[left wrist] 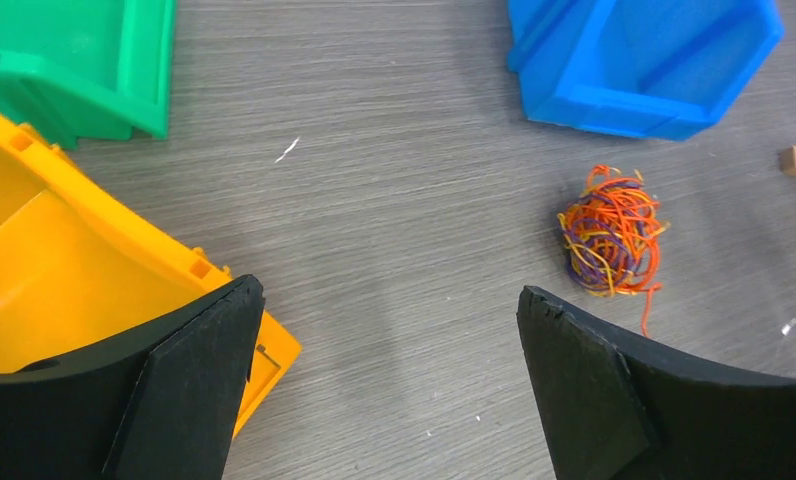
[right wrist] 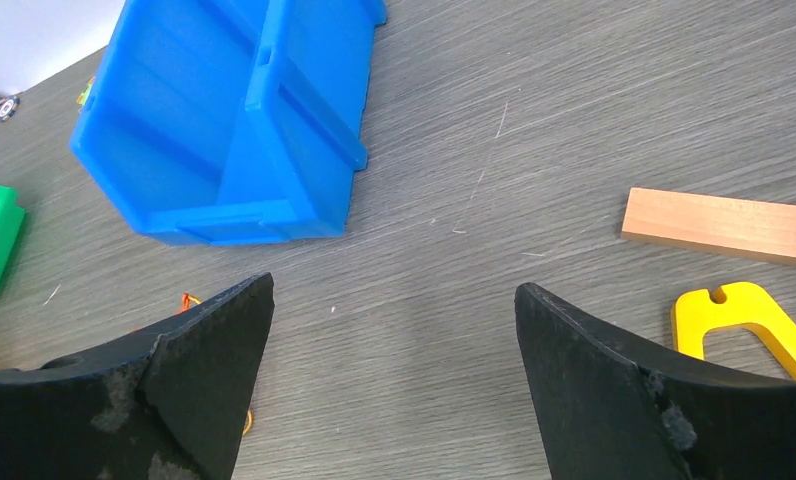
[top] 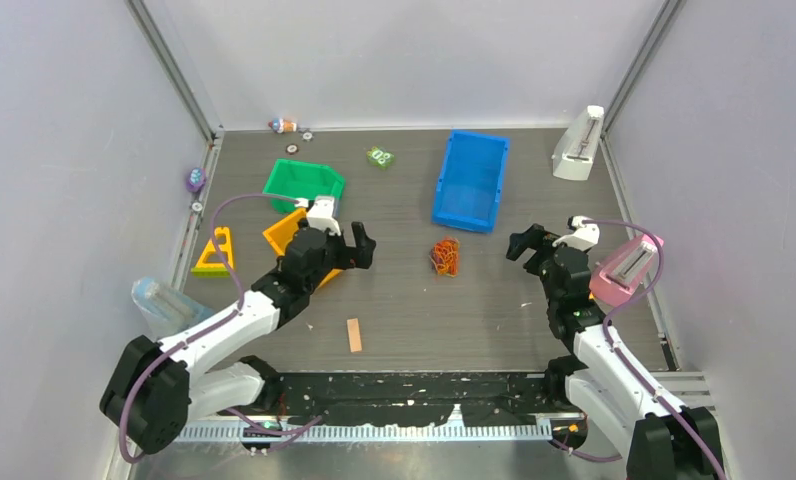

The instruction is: Untangle the cables

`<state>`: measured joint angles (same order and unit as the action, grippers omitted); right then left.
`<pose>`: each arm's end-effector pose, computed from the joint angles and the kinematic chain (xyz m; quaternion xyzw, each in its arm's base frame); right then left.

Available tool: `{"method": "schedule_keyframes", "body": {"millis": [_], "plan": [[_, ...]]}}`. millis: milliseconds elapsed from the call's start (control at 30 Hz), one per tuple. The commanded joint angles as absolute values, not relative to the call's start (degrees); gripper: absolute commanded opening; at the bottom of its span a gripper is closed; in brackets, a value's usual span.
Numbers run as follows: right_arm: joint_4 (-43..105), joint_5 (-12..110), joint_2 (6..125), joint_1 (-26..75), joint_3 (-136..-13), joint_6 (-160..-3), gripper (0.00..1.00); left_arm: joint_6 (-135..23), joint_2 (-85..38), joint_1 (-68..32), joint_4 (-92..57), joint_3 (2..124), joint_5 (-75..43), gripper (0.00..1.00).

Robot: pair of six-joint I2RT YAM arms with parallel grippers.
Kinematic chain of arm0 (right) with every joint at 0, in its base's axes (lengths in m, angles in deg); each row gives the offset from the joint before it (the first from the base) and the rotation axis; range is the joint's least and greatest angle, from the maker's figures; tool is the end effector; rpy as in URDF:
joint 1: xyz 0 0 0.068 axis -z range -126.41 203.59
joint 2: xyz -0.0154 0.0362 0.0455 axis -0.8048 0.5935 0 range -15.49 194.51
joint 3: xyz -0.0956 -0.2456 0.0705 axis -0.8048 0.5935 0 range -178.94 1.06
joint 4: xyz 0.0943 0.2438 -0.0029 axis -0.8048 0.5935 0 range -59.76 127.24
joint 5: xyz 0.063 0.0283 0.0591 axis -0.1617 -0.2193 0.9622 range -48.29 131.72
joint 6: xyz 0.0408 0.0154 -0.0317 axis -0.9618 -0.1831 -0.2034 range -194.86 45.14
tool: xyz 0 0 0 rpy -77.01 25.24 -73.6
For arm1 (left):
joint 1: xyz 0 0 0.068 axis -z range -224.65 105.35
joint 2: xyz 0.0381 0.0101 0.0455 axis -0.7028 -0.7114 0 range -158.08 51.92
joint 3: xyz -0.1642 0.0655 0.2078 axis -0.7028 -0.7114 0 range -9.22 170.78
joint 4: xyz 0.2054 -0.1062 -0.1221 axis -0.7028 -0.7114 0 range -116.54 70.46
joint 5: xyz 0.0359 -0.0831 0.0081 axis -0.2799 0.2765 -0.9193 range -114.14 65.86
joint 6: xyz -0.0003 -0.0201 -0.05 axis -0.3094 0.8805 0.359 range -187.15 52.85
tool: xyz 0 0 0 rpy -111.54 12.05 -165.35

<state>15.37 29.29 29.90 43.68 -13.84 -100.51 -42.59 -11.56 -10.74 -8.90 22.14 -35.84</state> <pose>0.1795 0.0235 0.1996 0.1732 0.7755 0.1015 0.5986 0.2055 -0.1294 0.2304 0.0099 0.8242 -0.1999 0.5298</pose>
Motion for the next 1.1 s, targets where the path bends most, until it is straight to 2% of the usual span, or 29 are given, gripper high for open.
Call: {"method": "schedule_keyframes", "body": {"millis": [0,133,533,867,933,967,1000,1067], "plan": [[14.83,26.67,29.38,43.83,-14.99,-101.79,0.95,-45.53,-9.79,-10.59,0.70,19.66,-27.67,1.00],[16.68,27.66,29.85,43.84,-15.87,-102.65,0.95,-47.17,-12.93,-9.86,5.17,20.01,-15.61,1.00],[6.78,44.80,31.58,43.85,-13.57,-98.12,0.97,-42.73,-36.91,-2.83,2.93,36.07,-7.13,0.89],[4.48,49.45,34.03,43.75,-13.82,-98.02,0.99,-39.75,-50.89,-1.73,-2.03,47.54,-4.84,0.69],[4.07,50.20,34.46,43.75,-13.72,-98.08,0.99,-39.58,-53.66,-1.68,-3.25,49.77,-3.86,0.60],[3.81,50.48,34.84,43.75,-13.71,-98.16,0.99,-39.50,-54.54,-1.68,-3.54,50.76,-2.79,0.52],[3.76,51.07,35.03,43.71,-13.67,-98.19,1.00,-39.54,-55.03,-1.66,-3.95,51.58,-2.10,0.42],[3.15,52.31,35.73,43.62,-13.37,-98.33,1.00,-40.06,-54.45,-1.67,-3.84,51.53,-1.33,0.09]]}}
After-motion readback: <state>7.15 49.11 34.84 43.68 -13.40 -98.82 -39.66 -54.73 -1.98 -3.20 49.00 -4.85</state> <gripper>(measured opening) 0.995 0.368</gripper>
